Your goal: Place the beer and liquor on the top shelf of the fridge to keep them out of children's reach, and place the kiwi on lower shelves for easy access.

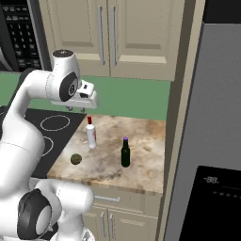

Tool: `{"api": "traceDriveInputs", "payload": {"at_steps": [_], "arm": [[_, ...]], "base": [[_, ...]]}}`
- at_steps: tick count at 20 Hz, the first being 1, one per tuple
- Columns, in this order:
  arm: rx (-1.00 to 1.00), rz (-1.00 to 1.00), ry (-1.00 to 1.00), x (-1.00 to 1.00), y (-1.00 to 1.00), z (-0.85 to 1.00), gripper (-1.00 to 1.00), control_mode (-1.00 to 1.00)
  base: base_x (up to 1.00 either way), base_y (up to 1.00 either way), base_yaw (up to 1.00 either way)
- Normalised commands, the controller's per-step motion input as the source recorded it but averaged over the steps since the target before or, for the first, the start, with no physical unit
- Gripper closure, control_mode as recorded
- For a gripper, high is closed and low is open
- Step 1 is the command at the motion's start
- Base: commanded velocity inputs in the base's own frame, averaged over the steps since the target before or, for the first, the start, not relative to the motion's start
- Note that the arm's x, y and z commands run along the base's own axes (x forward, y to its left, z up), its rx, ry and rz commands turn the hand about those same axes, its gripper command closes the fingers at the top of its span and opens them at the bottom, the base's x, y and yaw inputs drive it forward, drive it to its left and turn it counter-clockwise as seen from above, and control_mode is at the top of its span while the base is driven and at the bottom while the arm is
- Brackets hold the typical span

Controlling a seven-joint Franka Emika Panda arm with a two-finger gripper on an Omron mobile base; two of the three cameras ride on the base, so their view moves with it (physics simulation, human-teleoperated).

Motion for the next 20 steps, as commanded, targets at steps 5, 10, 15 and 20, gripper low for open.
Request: {"api": "traceDriveInputs", "payload": {"at_steps": [5,10,15,20], "arm": [[0.04,0.08,-0.22,-0.38,-0.20,-0.13,-1.00,-1.00],[0.04,0.16,-0.43,-0.55,-0.24,-0.14,-1.00,-1.00],[0.00,0.14,-0.42,-0.56,-0.29,-0.10,-1.00,-1.00],[0.00,0.07,-0.14,-0.34,-0.37,0.00,-1.00,-1.00]], "base": [[0.00,0.00,0.00],[0.00,0.00,0.00],[0.00,0.00,0.00],[0.00,0.00,0.00]]}}
